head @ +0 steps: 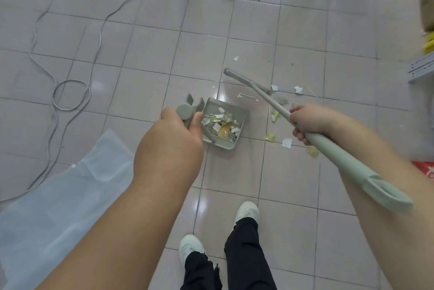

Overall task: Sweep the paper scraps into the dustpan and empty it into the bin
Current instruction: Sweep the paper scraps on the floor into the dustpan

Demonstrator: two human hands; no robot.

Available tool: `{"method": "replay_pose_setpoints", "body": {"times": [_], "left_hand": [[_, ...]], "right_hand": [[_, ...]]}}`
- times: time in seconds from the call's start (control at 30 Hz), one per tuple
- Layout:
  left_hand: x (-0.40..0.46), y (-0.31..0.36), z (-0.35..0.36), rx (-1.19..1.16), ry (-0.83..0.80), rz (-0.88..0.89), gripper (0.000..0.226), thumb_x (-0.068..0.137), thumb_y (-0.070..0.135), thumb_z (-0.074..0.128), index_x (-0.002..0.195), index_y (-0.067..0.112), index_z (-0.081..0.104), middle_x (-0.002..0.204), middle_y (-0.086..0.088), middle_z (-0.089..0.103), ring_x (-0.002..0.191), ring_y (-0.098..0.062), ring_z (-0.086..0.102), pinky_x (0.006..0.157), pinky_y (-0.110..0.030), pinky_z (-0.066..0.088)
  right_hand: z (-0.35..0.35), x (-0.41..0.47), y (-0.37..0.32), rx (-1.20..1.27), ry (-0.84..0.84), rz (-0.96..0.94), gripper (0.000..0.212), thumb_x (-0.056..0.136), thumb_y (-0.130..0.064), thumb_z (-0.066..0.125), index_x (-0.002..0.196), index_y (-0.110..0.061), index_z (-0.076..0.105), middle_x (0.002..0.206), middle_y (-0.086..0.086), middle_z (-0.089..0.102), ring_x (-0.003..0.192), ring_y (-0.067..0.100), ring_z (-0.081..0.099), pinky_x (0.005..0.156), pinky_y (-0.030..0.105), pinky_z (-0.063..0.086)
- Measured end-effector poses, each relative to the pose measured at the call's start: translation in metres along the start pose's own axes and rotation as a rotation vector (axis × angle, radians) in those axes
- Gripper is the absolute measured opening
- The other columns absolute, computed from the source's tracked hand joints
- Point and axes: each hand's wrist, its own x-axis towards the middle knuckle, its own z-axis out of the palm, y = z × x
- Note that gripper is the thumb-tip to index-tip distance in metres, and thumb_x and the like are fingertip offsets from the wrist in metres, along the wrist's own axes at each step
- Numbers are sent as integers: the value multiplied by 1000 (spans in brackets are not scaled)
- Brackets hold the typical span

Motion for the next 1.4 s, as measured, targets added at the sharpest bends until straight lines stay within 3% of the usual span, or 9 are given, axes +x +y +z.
{"method": "replay_pose_setpoints", "body": {"times": [0.17,0.37,0.47,0.63,0.8,0.9,1.0,1.17,1.4], "left_hand": [[9,25,5,-1,34,-58,36,95,47,32,91,12,41,65,3,46,55,-13,44,46,-30,31],[21,26,-5,41,56,-118,39,95,48,31,91,10,42,67,0,48,57,-13,44,46,-28,33],[31,22,-10,62,59,-110,39,94,49,31,91,11,41,67,0,48,56,-14,44,46,-29,34],[47,20,-18,63,57,-134,40,94,49,31,94,11,43,69,1,49,59,-19,47,47,-30,35],[49,30,-14,73,17,-108,40,94,50,30,94,12,43,69,1,49,68,-27,50,58,-34,39],[53,29,-15,65,7,-98,40,94,50,30,93,12,42,67,2,47,68,-27,50,58,-34,39],[57,28,-16,52,-6,-99,39,94,50,30,92,12,41,65,3,45,66,-26,48,57,-33,38],[60,28,-15,68,-19,-47,37,94,49,31,90,12,36,67,2,41,68,-27,46,59,-32,36],[60,17,-19,45,-56,-1,36,95,48,34,89,12,37,63,5,38,66,-25,44,58,-32,33]], "right_hand": [[-36,43,-18,26,17,46,15,95,-8,30,96,-2,44,60,12,46,47,18,41,31,11,39],[-50,89,-46,36,23,26,14,97,-10,29,101,-4,41,60,10,44,41,17,42,31,13,39],[-48,104,-63,90,-3,27,18,98,-13,26,90,-6,41,61,8,40,47,16,36,30,10,37],[-33,127,-89,156,-38,76,28,98,-19,24,75,-9,36,62,5,38,19,10,37,28,8,35],[-5,127,-104,33,-44,46,17,101,-13,25,96,-5,38,60,10,42,19,14,42,28,12,39],[10,118,-98,-217,-59,10,24,100,-4,25,86,4,43,36,13,49,17,15,42,33,16,39],[25,98,-76,-389,-33,-35,31,95,-1,28,117,10,47,35,12,53,32,21,50,34,19,42],[28,63,-24,-318,-46,27,34,92,-3,29,121,-6,47,66,19,53,44,22,50,46,27,46],[-10,17,-3,-62,5,20,25,95,-9,34,111,-24,45,65,12,48,44,19,43,39,16,39]]}}
